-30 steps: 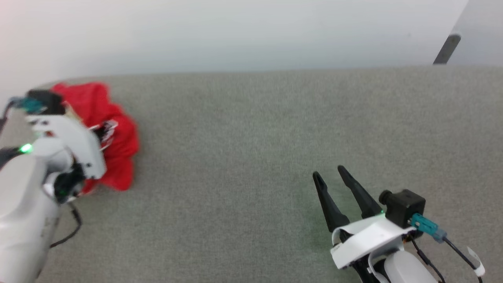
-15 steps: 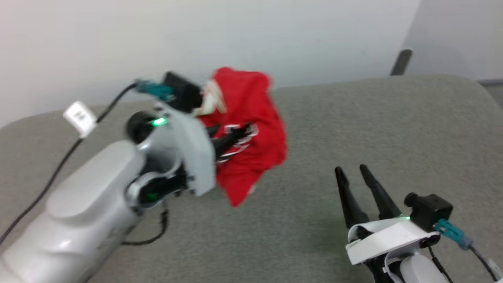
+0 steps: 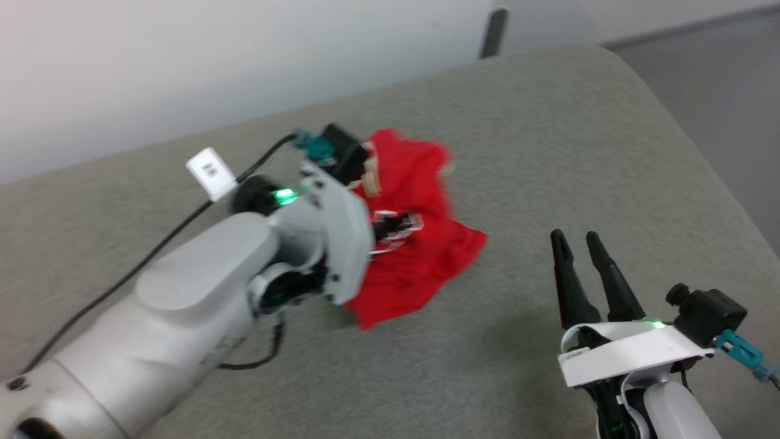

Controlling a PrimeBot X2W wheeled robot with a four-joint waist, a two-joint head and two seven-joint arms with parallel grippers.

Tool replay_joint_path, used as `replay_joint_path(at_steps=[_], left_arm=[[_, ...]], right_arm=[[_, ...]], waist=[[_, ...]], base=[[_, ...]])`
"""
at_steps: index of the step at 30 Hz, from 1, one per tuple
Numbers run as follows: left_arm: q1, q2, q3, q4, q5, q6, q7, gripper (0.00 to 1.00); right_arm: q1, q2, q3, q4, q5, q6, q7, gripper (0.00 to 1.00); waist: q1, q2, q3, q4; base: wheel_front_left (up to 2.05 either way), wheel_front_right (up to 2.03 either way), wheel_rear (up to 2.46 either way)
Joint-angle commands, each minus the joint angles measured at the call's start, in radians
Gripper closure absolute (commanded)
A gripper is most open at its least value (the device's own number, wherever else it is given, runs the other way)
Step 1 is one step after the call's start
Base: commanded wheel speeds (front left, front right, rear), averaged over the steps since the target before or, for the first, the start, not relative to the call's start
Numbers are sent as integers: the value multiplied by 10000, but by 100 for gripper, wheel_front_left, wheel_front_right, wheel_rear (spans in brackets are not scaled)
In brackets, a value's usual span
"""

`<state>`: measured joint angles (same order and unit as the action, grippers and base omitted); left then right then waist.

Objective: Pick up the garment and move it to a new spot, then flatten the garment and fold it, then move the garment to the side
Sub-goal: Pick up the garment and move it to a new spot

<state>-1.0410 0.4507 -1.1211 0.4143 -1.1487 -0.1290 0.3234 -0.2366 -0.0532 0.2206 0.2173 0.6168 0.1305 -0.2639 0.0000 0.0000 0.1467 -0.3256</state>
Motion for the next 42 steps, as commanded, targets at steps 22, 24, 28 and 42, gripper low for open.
replay_joint_path(at_steps=[22,24,28,42], left_arm=[[1087,801,-1843,2563,2112,14,2412,100],[969,754,-1843,2506,2079,14,2172,81],[608,551,-1784,2276,2206,8,1559,22],[-4,33,-1464,1256,954,0,-2099,0]], right_arm=[[-146,30,98,-362,993,4,-5,0],[-84,34,17,-317,917,4,-5,0],[14,27,-34,-168,623,4,-5,0],[686,18,-464,359,-728,4,-5,0]], waist=[[0,0,1659,-2016],[0,0,1563,-1885],[0,0,1149,-1383],[0,0,-692,1453]], base=[[0,0,0],[0,0,0],[0,0,0],[0,0,0]])
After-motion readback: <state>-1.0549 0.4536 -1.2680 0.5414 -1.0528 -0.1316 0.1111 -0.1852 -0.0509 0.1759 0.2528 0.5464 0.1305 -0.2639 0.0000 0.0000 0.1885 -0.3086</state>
